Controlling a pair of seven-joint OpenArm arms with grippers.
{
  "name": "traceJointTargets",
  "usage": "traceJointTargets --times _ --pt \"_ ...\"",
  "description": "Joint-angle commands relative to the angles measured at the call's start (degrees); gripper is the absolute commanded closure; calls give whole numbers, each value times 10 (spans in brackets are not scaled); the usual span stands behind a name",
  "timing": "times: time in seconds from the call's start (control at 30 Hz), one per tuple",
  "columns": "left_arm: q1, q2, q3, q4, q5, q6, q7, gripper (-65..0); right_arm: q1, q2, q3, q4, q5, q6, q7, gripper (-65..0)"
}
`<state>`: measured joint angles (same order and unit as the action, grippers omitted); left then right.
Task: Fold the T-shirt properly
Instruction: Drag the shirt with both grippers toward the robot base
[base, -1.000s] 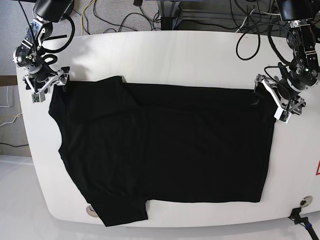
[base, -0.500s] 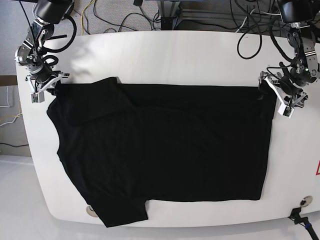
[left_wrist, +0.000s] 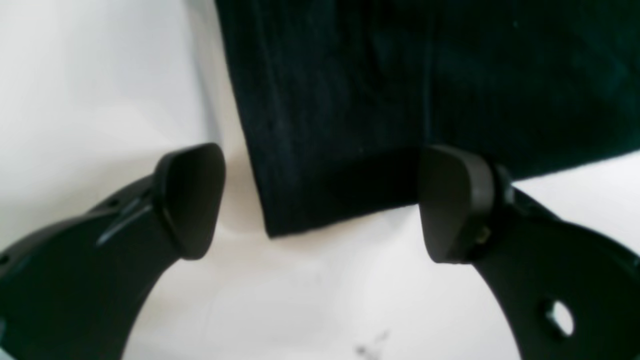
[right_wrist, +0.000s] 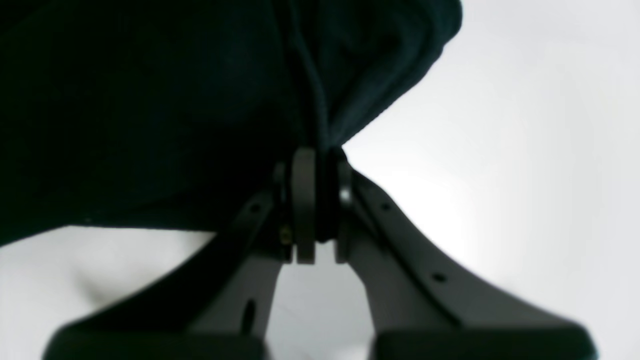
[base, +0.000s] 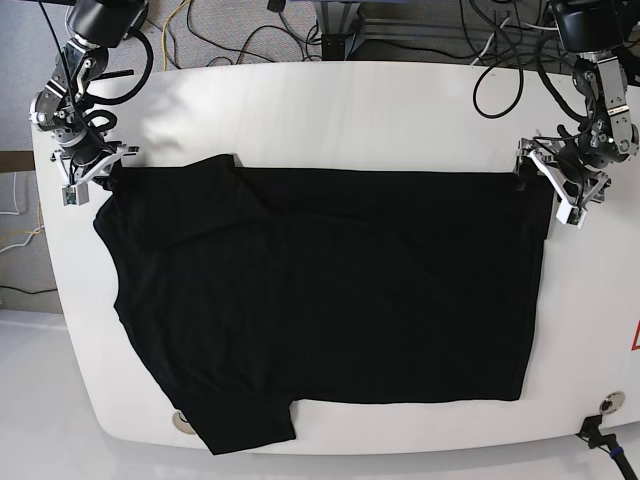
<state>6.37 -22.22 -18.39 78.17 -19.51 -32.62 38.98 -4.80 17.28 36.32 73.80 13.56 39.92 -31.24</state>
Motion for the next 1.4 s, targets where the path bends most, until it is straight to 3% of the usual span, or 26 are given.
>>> traceJointTargets --times 0.0,0.13,0.17,0.2,0.37,0.63,0.77,0.87,1.37 --pt "-11 -8 -2 -7 -3 0 1 -439 1 -4 2 5 -9 1 -12 -15" --pt "-19 -8 -2 -32 -3 1 1 -87 0 -10 0 7 -9 1 -13 -13" --pt "-19 -8 -2 -31 -3 1 1 -20 0 -11 0 7 -9 1 -13 -13" --pt "-18 -8 -2 -29 -3 1 2 0 -1 -13 0 7 -9 1 -13 -13" --pt "6 -8 -5 -11 -4 0 4 0 -33 -26 0 45 -9 1 -15 -13" --pt "176 -8 -6 159 -6 0 29 0 -149 -26 4 169 -9 1 -70 -13" --pt "252 -8 -8 224 -6 0 39 0 -207 -28 36 229 -9 1 -105 -13" --pt "292 -8 -40 258 -5 0 39 0 -236 -45 57 257 -9 1 -115 -13" --pt "307 -9 -57 272 -4 -1 40 0 -254 -47 40 264 -14 -1 -115 -20"
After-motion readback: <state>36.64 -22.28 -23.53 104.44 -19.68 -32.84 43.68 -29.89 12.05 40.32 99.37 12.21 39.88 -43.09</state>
